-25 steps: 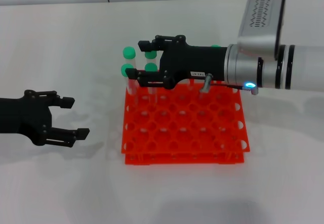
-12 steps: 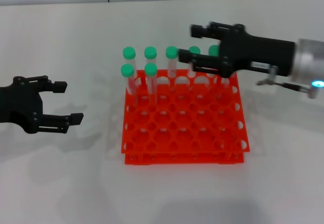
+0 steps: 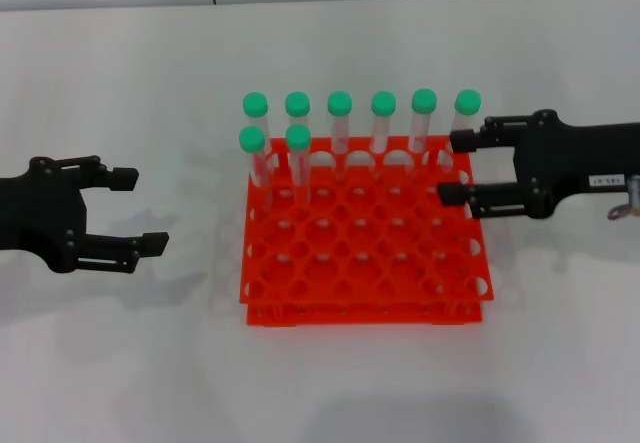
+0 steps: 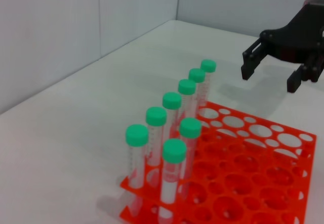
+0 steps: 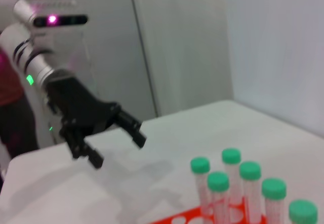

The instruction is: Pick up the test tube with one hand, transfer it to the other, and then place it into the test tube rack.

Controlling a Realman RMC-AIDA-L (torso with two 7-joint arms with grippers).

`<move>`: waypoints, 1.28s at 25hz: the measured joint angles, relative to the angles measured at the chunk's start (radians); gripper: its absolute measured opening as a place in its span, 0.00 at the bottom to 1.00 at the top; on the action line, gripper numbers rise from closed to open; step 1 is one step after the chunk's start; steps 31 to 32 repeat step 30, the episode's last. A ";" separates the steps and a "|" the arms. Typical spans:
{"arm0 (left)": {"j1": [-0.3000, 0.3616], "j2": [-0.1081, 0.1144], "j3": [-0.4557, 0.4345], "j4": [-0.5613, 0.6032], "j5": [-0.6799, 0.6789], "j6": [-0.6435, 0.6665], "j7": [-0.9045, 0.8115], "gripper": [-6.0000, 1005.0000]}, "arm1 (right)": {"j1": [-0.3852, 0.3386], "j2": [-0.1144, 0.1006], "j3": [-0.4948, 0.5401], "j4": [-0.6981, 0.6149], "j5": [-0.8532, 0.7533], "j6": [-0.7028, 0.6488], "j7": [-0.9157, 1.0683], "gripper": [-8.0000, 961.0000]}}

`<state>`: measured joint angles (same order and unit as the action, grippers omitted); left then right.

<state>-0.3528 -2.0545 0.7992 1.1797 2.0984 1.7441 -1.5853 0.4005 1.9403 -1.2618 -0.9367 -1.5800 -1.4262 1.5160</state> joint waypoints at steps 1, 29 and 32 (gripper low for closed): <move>0.000 -0.001 0.000 0.000 -0.001 0.004 0.000 0.88 | -0.002 0.001 0.004 -0.006 -0.013 -0.005 0.000 0.73; 0.015 -0.007 -0.009 -0.001 -0.014 0.025 -0.002 0.88 | -0.025 0.020 0.015 -0.086 -0.075 -0.021 -0.003 0.73; 0.015 -0.007 -0.009 -0.001 -0.015 0.025 -0.002 0.88 | -0.025 0.020 0.015 -0.086 -0.075 -0.021 -0.002 0.73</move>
